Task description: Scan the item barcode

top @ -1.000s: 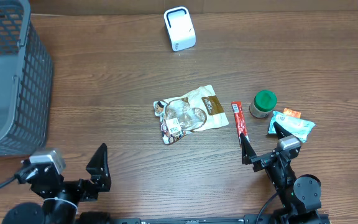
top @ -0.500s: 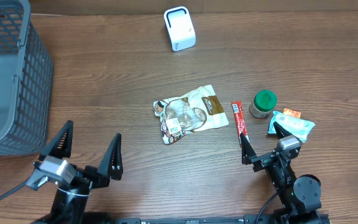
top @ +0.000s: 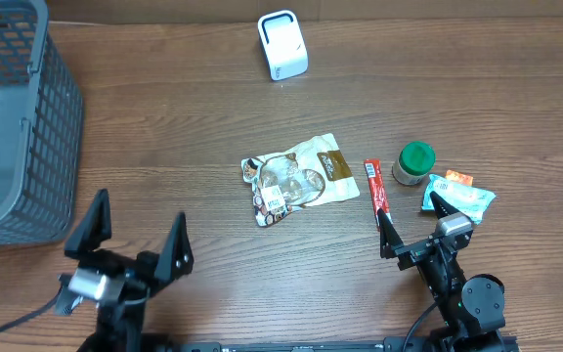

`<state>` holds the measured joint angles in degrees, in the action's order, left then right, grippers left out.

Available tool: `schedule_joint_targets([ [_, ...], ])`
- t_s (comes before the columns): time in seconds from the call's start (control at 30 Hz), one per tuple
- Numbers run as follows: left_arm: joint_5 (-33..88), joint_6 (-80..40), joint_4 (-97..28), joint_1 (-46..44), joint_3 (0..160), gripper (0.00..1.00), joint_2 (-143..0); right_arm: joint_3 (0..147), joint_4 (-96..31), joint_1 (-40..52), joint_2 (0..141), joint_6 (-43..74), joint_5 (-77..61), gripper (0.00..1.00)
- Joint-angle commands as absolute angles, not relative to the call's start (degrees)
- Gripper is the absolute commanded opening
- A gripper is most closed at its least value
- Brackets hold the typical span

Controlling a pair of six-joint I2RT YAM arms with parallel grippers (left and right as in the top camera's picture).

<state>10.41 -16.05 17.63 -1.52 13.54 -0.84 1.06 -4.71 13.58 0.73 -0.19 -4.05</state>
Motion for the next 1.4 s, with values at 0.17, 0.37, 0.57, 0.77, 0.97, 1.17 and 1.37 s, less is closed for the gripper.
schedule_joint_targets([
  [0.17,-1.61,-15.38,17.89,-1.85,2.5,0.99,-0.21,0.45,-4.47,13.41,0.16,-0.03,-3.7,1.0],
  [0.37,-1.74,-14.79,10.81,-1.8,0.27,1.0,-0.21,0.45,-4.47,13.41,0.16,-0.03,-3.7,1.0],
  [0.57,-1.72,-8.38,-1.85,-1.8,0.27,1.0,-0.21,0.45,-4.47,13.41,0.16,-0.03,-3.7,1.0],
  [0.77,-1.43,-1.54,-4.43,-1.83,0.27,1.0,-0.21,0.45,-4.47,13.41,0.16,-0.03,-3.7,1.0],
  [0.97,-1.48,-1.43,-4.34,-1.83,0.27,0.99,-0.21,0.45,-4.47,13.41,0.16,-0.03,-3.7,1.0],
  [1.17,-1.48,-1.45,-4.34,-1.83,0.27,1.0,-0.25,0.45,-4.47,13.41,0.16,-0.03,-3.7,1.0],
  [1.37,-1.48,-1.43,-4.34,-1.83,0.27,0.99,-0.25,0.45,-4.47,13.41,0.16,-0.03,-3.7,1.0],
])
